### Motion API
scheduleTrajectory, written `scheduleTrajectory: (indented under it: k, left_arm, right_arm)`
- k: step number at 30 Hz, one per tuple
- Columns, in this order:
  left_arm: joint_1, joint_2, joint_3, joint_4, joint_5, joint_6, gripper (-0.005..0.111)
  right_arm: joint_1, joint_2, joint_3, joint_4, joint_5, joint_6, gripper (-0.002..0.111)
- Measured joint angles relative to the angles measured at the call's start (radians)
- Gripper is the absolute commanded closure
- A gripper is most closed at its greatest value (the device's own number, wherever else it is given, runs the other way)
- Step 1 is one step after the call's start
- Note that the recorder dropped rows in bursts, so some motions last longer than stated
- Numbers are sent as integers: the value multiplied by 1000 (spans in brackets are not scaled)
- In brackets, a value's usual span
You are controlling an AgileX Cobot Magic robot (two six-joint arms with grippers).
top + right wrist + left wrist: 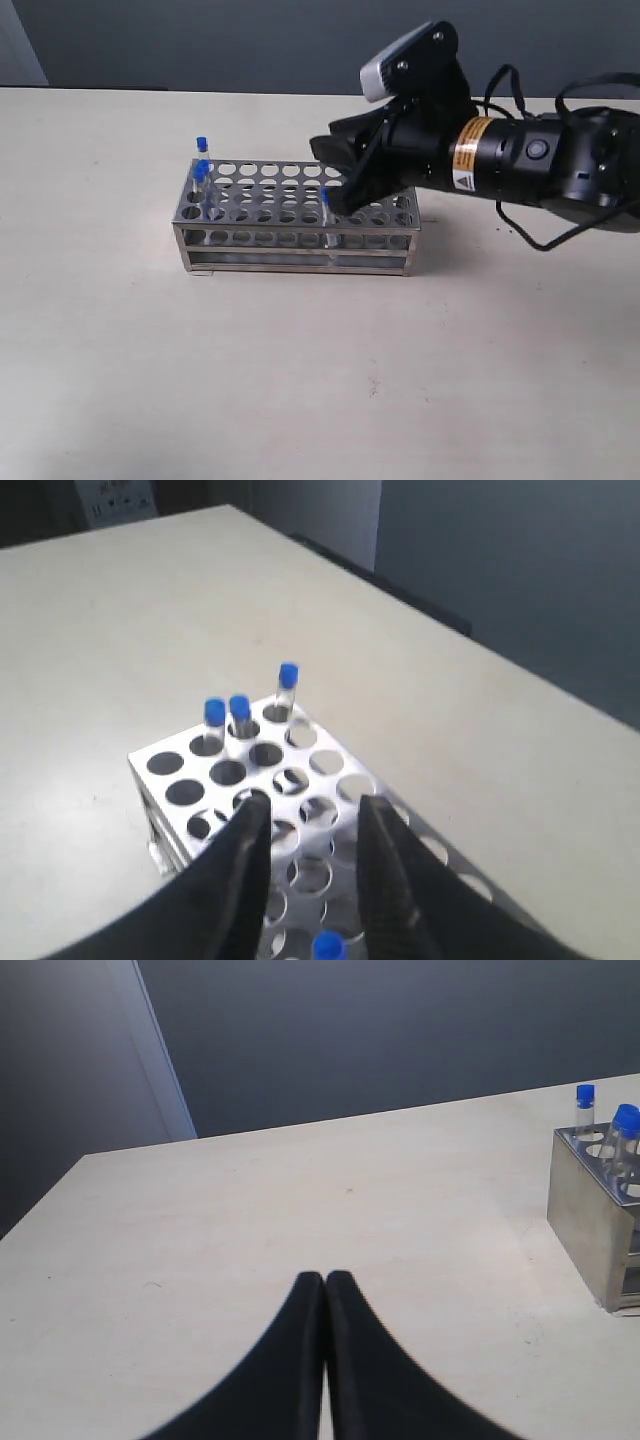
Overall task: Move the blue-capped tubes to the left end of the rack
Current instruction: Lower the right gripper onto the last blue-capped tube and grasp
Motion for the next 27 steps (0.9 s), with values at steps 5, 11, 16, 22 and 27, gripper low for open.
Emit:
scheduleTrajectory:
  k: [5, 11, 16, 22, 27]
  left_arm:
    - [0, 0, 0, 0, 0, 0, 106]
    - [0, 0, 0, 0, 0, 0, 106]
    - [0, 0, 0, 0, 0, 0, 106]
    - [0, 0, 0, 0, 0, 0, 106]
    - [0, 0, 0, 0, 0, 0, 106]
  right_arm:
    - [-2, 67, 12, 9, -15, -20, 77]
    - [-2, 131, 12, 40, -22, -50, 53]
    - [-2, 152, 12, 181, -24, -182, 53]
    - [-2, 180, 12, 298, -46, -267, 53]
    - [-2, 209, 12, 312, -101, -269, 53]
